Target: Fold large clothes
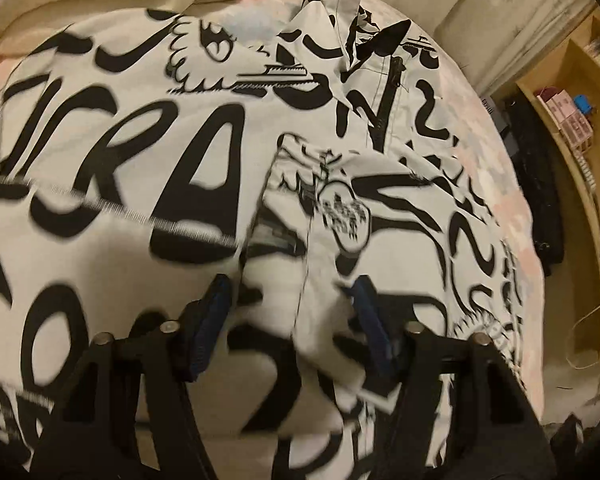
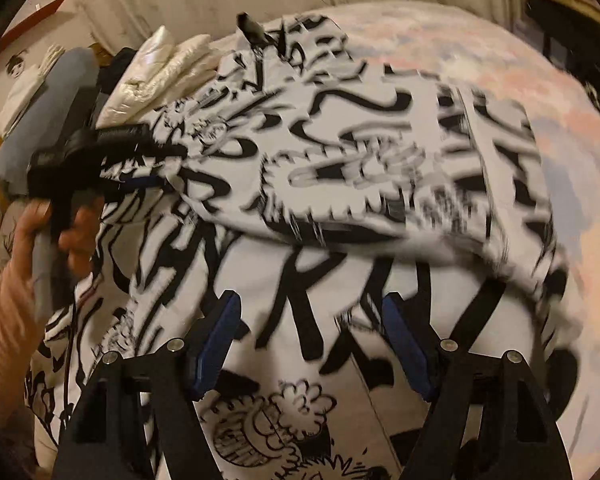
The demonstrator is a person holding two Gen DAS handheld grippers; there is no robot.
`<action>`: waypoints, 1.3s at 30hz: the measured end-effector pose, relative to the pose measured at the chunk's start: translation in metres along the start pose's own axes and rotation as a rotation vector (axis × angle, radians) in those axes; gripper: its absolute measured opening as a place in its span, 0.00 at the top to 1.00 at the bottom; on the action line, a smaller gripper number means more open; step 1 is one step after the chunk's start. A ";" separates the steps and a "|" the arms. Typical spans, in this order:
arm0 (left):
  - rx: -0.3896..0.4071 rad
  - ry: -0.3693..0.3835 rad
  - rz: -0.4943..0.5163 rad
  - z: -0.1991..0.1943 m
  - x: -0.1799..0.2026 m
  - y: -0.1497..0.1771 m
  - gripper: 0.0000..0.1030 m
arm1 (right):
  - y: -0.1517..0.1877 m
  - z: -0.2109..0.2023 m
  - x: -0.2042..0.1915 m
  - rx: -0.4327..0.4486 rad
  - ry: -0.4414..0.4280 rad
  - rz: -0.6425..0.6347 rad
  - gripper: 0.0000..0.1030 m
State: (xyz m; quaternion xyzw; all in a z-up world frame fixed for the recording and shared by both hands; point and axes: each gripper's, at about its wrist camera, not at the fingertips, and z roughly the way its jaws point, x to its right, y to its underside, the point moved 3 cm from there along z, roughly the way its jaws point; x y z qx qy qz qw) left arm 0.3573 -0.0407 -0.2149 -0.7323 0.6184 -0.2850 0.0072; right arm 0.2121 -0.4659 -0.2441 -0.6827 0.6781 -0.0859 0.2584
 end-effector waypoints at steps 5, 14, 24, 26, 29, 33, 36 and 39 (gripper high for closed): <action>0.048 -0.150 0.108 -0.001 0.025 -0.005 0.85 | 0.002 -0.007 0.003 0.018 0.002 0.017 0.28; 0.079 -0.194 0.257 -0.057 0.051 0.043 0.86 | -0.002 -0.026 0.001 0.049 0.061 0.106 0.27; 0.002 -0.138 0.151 -0.029 0.030 0.036 0.46 | -0.077 -0.071 0.104 0.101 0.136 0.387 0.11; -0.026 -0.138 0.125 -0.022 0.026 0.032 0.46 | -0.099 -0.054 0.124 0.073 0.151 0.403 0.11; -0.065 -0.116 0.077 -0.007 0.020 0.028 0.46 | -0.127 -0.017 0.148 0.017 0.183 0.426 0.12; -0.028 -0.157 0.123 -0.003 0.038 0.021 0.73 | -0.143 0.039 0.161 -0.064 0.180 0.471 0.30; 0.023 -0.177 0.189 -0.007 0.057 0.017 0.89 | -0.144 0.057 0.162 -0.091 0.157 0.472 0.72; 0.075 -0.143 0.228 -0.012 0.074 0.013 0.91 | -0.157 0.038 0.160 0.044 0.273 0.379 0.96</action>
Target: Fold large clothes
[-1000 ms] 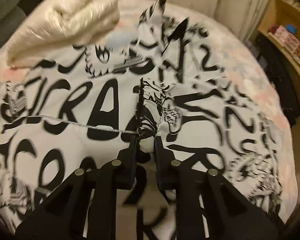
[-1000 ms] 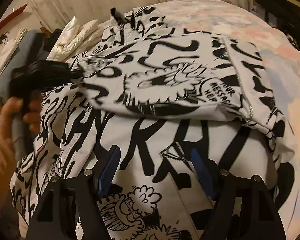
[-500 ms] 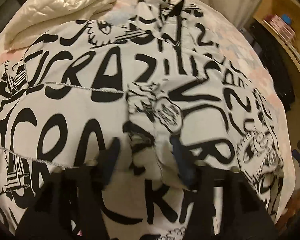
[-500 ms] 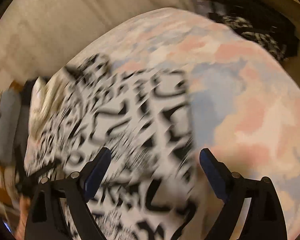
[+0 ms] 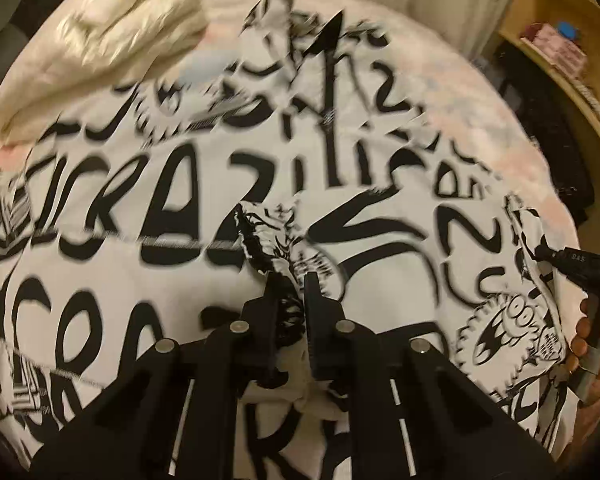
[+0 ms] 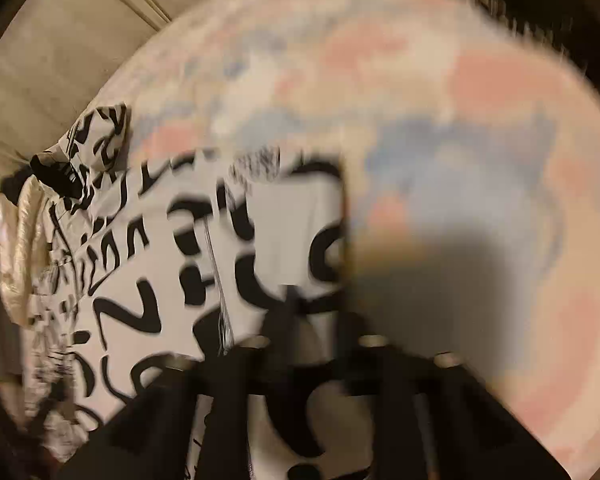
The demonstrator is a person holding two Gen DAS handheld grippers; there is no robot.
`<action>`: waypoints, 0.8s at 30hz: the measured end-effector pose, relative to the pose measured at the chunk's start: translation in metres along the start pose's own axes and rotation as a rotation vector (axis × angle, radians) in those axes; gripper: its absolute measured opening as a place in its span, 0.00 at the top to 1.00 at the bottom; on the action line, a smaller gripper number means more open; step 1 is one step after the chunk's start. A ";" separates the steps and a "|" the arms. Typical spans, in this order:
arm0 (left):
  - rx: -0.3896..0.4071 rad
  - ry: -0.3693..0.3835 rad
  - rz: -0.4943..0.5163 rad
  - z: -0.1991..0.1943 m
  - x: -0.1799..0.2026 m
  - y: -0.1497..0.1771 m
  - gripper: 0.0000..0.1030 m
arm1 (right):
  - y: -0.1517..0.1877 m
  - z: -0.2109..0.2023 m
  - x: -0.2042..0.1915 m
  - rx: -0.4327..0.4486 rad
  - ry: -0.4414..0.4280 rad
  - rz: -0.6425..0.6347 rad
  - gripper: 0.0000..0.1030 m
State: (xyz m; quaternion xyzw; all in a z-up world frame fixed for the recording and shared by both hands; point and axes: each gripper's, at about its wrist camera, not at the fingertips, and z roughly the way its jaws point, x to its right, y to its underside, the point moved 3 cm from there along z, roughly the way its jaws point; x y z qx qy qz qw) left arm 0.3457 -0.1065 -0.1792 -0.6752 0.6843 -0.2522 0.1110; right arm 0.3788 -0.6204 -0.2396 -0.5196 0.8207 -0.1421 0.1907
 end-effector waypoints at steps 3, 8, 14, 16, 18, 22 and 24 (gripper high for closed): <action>-0.010 -0.081 0.046 0.015 0.008 0.001 0.91 | 0.000 0.007 0.014 -0.013 0.063 0.013 0.96; -0.059 -0.079 0.044 0.024 -0.003 0.007 0.83 | 0.017 -0.011 0.021 -0.086 -0.039 0.021 0.78; -0.095 -0.016 0.071 -0.002 -0.022 0.012 0.74 | 0.084 -0.077 0.010 -0.075 -0.140 -0.065 0.14; -0.091 -0.011 0.114 -0.007 -0.021 0.016 0.71 | 0.109 -0.083 -0.002 -0.115 -0.131 -0.107 0.15; -0.088 -0.056 0.174 -0.005 -0.015 0.020 0.71 | 0.129 -0.080 -0.012 -0.142 -0.079 -0.160 0.33; -0.060 -0.162 0.283 0.007 -0.004 0.037 0.69 | 0.154 -0.090 -0.007 -0.099 0.041 -0.242 0.63; -0.022 -0.202 0.333 0.008 0.001 0.045 0.68 | 0.157 -0.081 0.002 -0.116 0.057 -0.211 0.62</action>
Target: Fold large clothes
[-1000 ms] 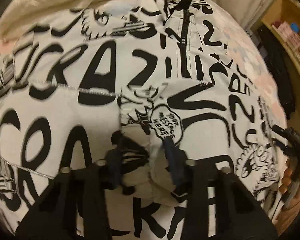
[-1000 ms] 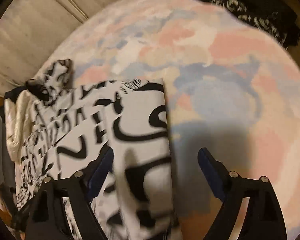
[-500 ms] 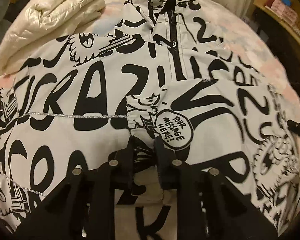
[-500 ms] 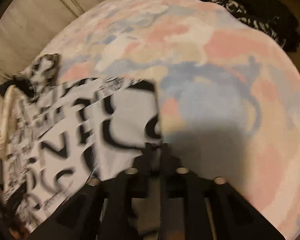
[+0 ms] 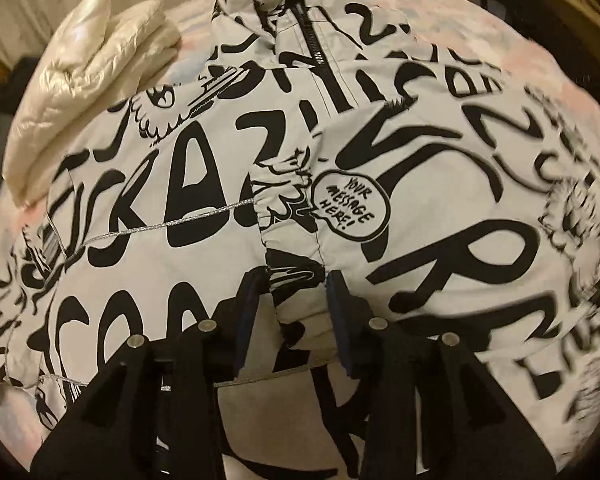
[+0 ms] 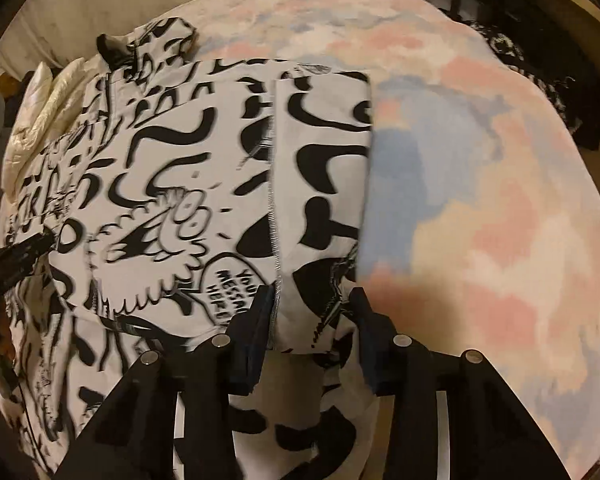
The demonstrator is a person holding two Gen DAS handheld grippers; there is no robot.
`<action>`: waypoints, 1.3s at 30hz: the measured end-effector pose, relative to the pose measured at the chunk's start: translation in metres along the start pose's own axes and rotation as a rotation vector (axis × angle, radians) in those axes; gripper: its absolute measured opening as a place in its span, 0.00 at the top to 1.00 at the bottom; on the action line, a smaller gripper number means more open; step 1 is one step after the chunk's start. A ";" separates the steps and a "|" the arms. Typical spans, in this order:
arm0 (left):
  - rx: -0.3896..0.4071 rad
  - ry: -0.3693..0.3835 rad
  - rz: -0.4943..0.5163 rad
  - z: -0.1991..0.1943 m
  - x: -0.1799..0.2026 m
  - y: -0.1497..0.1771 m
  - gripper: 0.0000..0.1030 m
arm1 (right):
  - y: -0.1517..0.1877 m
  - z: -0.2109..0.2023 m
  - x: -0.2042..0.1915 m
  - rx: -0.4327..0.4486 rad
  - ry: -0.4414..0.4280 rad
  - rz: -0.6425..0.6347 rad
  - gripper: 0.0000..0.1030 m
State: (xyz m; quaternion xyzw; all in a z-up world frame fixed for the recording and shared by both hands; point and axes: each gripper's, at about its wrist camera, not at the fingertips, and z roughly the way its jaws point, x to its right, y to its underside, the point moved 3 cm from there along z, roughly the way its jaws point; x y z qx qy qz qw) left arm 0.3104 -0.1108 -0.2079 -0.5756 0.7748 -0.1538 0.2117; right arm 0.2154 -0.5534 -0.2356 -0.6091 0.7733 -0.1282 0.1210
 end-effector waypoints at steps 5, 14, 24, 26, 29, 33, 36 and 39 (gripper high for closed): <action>-0.025 0.009 0.030 -0.028 0.003 0.004 0.68 | 0.008 -0.031 -0.002 0.007 0.020 0.025 0.54; -0.009 0.126 0.104 -0.088 0.032 0.001 0.68 | -0.004 -0.118 -0.072 0.149 -0.161 -0.032 0.53; -0.022 0.214 -0.089 -0.024 0.078 -0.018 0.68 | -0.022 -0.024 -0.133 0.013 -0.160 -0.012 0.53; -0.022 0.216 -0.101 -0.013 0.078 -0.013 0.68 | -0.019 -0.021 -0.121 0.021 -0.161 0.007 0.56; -0.001 0.216 -0.078 -0.016 0.075 -0.011 0.68 | -0.018 -0.039 -0.088 0.072 -0.114 0.059 0.56; 0.000 0.203 -0.116 -0.018 0.056 -0.009 0.68 | -0.009 -0.060 -0.043 0.120 -0.181 0.139 0.72; 0.010 0.191 -0.137 -0.021 0.045 -0.003 0.68 | 0.001 -0.069 -0.039 0.141 -0.194 0.181 0.77; 0.022 0.177 -0.152 -0.028 0.039 0.000 0.68 | 0.003 -0.072 -0.045 0.162 -0.146 0.181 0.74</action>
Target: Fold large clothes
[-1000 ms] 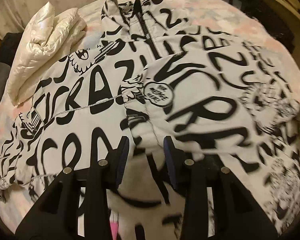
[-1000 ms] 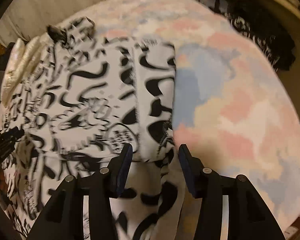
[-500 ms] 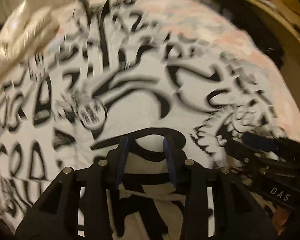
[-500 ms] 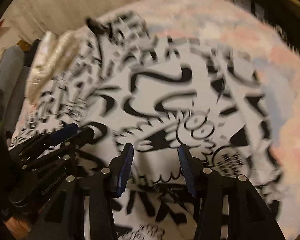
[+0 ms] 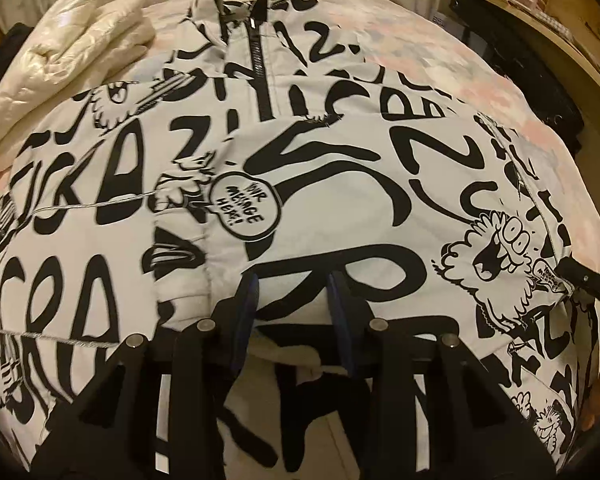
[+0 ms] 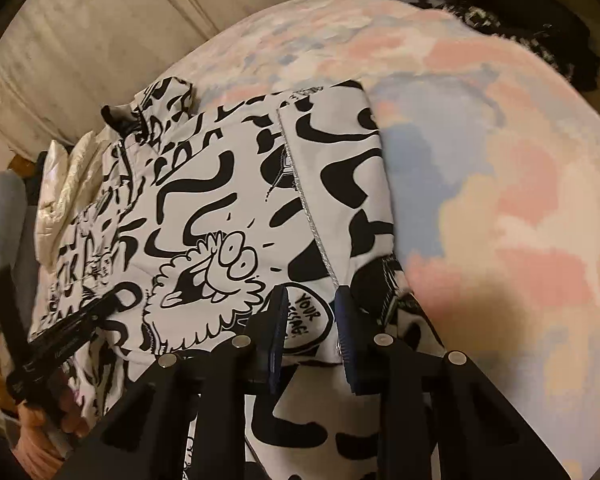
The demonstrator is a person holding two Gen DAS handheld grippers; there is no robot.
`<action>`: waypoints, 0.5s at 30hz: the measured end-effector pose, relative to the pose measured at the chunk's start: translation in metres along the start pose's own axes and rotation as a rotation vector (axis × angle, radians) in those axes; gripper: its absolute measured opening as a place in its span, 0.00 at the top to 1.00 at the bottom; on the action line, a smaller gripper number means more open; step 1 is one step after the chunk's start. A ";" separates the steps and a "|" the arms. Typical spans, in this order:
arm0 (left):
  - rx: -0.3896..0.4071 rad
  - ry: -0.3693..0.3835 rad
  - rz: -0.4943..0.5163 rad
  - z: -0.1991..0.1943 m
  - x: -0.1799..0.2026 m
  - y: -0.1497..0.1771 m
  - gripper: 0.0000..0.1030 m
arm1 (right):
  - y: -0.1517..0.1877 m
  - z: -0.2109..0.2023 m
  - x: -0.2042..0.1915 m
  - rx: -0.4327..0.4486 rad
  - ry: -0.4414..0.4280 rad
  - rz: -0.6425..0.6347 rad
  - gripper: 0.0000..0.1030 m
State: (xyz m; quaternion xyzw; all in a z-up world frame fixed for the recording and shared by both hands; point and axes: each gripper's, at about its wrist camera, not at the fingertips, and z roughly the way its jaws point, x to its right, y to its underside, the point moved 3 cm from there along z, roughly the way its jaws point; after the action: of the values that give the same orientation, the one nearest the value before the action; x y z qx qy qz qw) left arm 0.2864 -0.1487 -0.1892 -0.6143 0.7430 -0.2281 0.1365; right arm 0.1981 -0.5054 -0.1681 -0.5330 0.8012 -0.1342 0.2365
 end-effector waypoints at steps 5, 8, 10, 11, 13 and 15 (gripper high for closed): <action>0.006 -0.016 -0.016 -0.018 0.000 0.004 0.68 | 0.009 -0.002 -0.008 0.016 0.031 -0.012 0.60; 0.001 -0.011 -0.025 -0.028 0.002 0.008 0.68 | 0.018 -0.007 -0.009 0.024 0.041 -0.027 0.50; -0.001 -0.012 -0.037 -0.037 0.004 0.013 0.68 | 0.024 -0.018 -0.015 0.027 0.031 -0.018 0.43; -0.001 -0.012 -0.045 -0.042 0.004 0.017 0.68 | 0.026 -0.022 -0.013 0.026 0.025 -0.016 0.40; -0.003 -0.008 -0.058 -0.053 0.005 0.026 0.68 | 0.035 -0.033 -0.017 0.026 0.008 0.000 0.40; 0.000 -0.002 -0.076 -0.065 0.004 0.036 0.68 | 0.049 -0.042 -0.019 0.023 0.001 0.009 0.40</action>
State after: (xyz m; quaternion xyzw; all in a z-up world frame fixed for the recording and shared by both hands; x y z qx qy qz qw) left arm 0.2242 -0.1361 -0.1515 -0.6421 0.7190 -0.2327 0.1286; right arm 0.1439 -0.4699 -0.1506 -0.5265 0.8021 -0.1425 0.2431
